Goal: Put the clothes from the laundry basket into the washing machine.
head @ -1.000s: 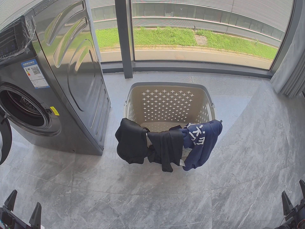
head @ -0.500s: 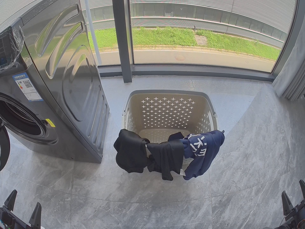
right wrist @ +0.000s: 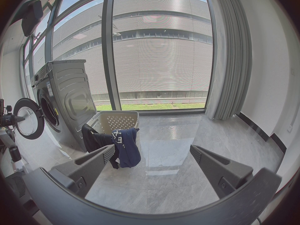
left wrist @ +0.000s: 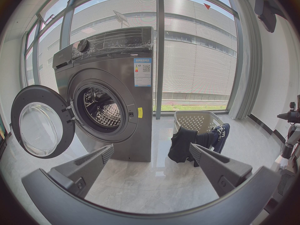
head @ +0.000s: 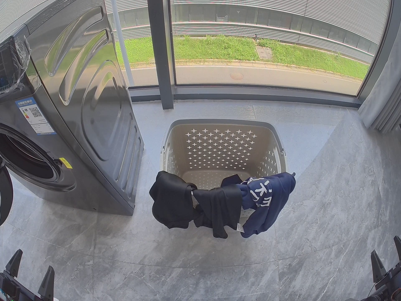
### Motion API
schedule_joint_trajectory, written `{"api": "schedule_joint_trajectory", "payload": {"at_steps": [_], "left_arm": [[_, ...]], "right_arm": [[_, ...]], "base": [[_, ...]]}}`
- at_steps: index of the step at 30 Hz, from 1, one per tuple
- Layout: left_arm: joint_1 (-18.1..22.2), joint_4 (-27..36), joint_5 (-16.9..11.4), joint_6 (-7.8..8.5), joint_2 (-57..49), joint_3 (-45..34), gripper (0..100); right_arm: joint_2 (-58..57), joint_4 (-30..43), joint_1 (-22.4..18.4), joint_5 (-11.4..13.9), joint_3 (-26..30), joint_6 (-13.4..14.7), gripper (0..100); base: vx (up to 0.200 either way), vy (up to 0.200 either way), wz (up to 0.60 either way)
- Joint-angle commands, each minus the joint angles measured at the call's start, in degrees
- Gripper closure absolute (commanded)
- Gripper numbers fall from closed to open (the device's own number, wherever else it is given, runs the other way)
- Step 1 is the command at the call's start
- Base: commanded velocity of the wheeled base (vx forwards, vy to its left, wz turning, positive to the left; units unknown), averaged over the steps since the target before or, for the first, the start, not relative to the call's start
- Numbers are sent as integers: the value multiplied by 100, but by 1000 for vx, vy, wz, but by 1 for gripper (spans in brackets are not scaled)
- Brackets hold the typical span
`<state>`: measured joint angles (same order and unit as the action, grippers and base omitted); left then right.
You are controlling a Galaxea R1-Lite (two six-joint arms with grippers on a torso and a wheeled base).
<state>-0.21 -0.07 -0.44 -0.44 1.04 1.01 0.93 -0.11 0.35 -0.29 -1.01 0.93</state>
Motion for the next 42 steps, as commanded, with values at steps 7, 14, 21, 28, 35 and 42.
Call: {"api": "schedule_joint_trajectory", "payload": {"at_steps": [7,14,21,28,35,42], "left_arm": [[3,-1,0,26,-77,-101,0],[3,-1,0,9,-77,-101,0],[3,-1,0,26,-77,-101,0],[3,-1,0,35,-77,-101,0],[3,7,0,26,-77,-101,0],[3,-1,0,18,-77,-101,0]], "right_arm": [[1094,196,167,293,-954,-40,0],[3107,-130,589,987,-707,22,0],[5550,-1800,650,1049,-690,400,0],[7756,-3540,1011,1058,-593,698,0],[9215,-4902,1257,363,-540,734,0],[9971,-5377,1512,372,-593,1032,0]], "base": [[0,0,0],[0,0,0],[0,0,0],[0,0,0],[0,0,0],[0,0,0]]}}
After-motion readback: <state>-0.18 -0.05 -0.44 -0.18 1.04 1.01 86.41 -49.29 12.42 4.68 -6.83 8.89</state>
